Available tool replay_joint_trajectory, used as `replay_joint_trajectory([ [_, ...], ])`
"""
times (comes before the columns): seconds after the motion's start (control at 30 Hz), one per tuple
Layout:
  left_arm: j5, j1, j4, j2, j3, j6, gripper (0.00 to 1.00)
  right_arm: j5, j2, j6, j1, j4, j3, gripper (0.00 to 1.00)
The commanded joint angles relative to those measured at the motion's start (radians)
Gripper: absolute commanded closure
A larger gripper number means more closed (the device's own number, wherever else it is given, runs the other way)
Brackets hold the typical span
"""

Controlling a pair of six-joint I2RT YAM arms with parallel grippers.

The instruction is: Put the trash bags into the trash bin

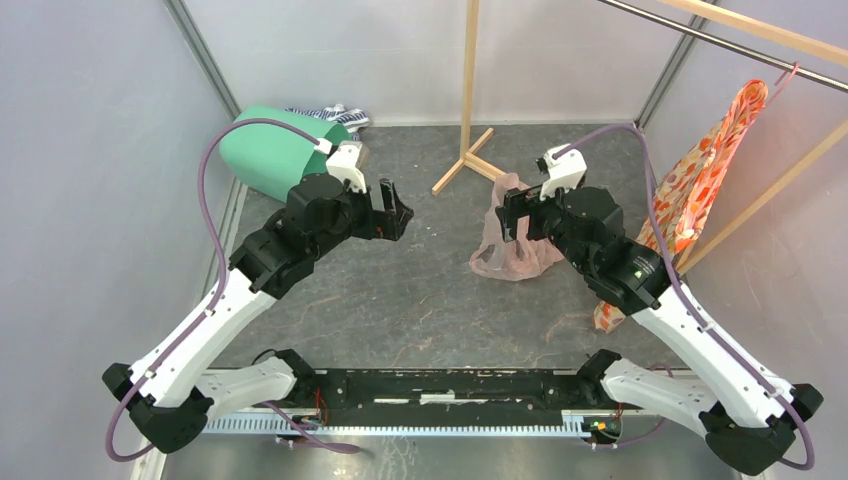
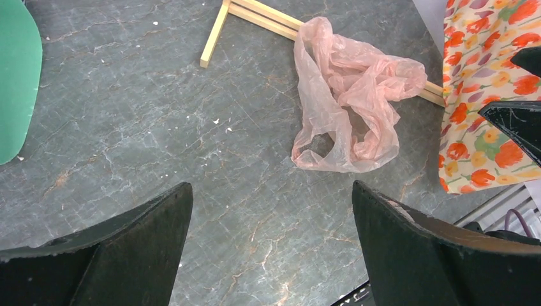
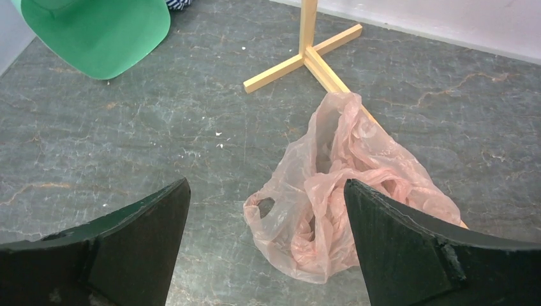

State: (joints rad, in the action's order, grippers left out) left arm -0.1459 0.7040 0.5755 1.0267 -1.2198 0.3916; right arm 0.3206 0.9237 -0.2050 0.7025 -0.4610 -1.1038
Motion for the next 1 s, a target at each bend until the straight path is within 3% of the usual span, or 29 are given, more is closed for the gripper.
replay_joint_trajectory([
  [0.0, -0.032, 0.013, -0.01, 0.002, -0.012, 0.012, 0.0, -0.021, 0.019, -0.005, 0.005, -0.029, -0.051, 0.02],
  [0.53, -0.017, 0.024, -0.046, 0.016, 0.089, 0.044, 0.0, 0.058, 0.094, -0.033, 0.007, -0.069, 0.026, 0.02],
  [0.97, -0.004, 0.008, -0.136, 0.086, 0.222, 0.076, 0.0, 0.209, 0.23, -0.087, 0.002, 0.131, 0.222, 0.02],
])
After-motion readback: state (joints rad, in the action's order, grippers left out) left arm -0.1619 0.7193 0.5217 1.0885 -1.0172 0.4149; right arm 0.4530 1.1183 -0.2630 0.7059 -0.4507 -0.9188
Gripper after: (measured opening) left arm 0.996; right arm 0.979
